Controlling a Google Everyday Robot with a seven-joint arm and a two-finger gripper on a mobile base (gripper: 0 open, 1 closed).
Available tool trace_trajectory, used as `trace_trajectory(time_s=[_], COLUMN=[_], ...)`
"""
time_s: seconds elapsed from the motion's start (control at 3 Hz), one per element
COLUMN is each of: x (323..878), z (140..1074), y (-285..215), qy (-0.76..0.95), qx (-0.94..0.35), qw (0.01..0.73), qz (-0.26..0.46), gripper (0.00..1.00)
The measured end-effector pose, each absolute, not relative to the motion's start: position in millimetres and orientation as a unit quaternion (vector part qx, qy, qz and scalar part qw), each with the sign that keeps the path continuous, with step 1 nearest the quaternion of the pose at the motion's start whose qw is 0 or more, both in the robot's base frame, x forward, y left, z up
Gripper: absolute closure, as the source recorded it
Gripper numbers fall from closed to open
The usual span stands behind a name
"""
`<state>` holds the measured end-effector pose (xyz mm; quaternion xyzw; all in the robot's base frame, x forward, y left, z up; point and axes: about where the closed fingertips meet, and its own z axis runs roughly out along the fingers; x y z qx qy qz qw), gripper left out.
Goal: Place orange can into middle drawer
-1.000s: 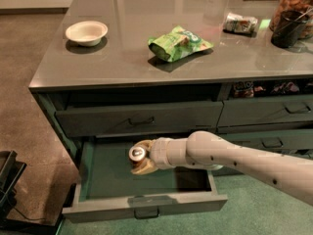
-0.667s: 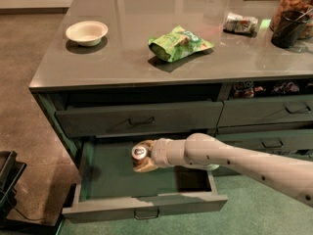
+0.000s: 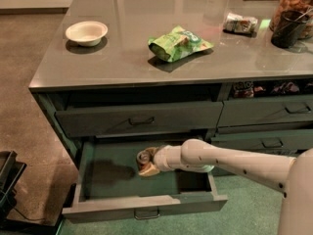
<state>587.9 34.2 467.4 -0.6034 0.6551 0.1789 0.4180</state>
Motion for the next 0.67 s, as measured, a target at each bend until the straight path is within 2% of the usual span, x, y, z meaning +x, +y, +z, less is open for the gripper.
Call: trace_trajectory(time_s=[0.67], x=[605.3], z=[420.6], y=[42.2], qy=[0.659], qx=[-0.601], qw=[0.405], qz=[0.2], gripper=[1.0])
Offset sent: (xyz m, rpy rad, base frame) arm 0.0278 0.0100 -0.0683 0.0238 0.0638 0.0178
